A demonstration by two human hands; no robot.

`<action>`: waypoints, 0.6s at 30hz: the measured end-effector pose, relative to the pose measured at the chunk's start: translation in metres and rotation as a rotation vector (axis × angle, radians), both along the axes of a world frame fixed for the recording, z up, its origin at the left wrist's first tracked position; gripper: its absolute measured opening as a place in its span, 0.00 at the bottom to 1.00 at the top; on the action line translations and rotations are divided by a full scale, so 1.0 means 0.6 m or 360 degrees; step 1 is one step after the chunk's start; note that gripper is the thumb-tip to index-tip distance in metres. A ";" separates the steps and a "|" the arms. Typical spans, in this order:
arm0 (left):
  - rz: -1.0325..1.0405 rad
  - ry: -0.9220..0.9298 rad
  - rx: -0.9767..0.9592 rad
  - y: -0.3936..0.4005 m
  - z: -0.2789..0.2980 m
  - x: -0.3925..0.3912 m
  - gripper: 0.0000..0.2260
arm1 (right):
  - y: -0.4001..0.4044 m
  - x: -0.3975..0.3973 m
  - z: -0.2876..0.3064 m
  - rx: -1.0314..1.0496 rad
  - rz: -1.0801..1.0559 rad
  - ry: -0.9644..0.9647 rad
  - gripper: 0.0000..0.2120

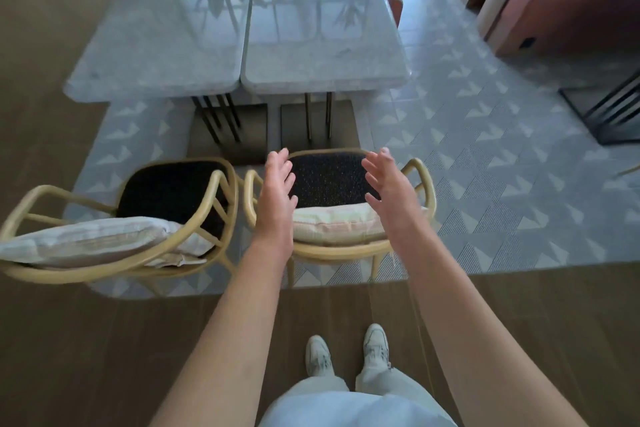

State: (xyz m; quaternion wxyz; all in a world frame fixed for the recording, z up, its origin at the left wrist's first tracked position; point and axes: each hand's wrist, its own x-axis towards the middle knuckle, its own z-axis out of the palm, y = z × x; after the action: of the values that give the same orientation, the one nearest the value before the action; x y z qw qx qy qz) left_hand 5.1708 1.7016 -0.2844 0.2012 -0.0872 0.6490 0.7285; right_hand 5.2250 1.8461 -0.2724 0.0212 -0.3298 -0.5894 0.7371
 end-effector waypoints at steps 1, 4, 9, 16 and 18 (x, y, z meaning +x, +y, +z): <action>-0.0002 0.0058 0.0034 0.002 0.019 -0.001 0.26 | -0.001 0.000 0.022 -0.0001 0.0011 0.0050 0.27; -0.0024 0.0161 0.0124 0.014 0.065 -0.004 0.26 | -0.006 0.005 0.066 0.0017 0.0006 0.0203 0.28; -0.0093 0.0310 0.0248 0.032 0.136 0.016 0.26 | 0.007 0.017 0.129 0.0030 -0.0023 0.0424 0.28; -0.0171 0.0433 0.0324 0.095 0.192 0.060 0.27 | 0.072 0.055 0.183 0.0067 -0.0070 0.0617 0.25; -0.0180 0.0479 0.0364 0.129 0.203 0.078 0.26 | 0.100 0.081 0.191 0.0086 -0.0099 0.0659 0.25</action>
State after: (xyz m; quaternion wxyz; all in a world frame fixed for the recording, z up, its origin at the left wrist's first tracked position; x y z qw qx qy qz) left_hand 5.2178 1.7789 -0.1628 0.1511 0.0827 0.5887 0.7898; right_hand 5.2733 1.9061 -0.1577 0.1736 -0.1888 -0.5816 0.7720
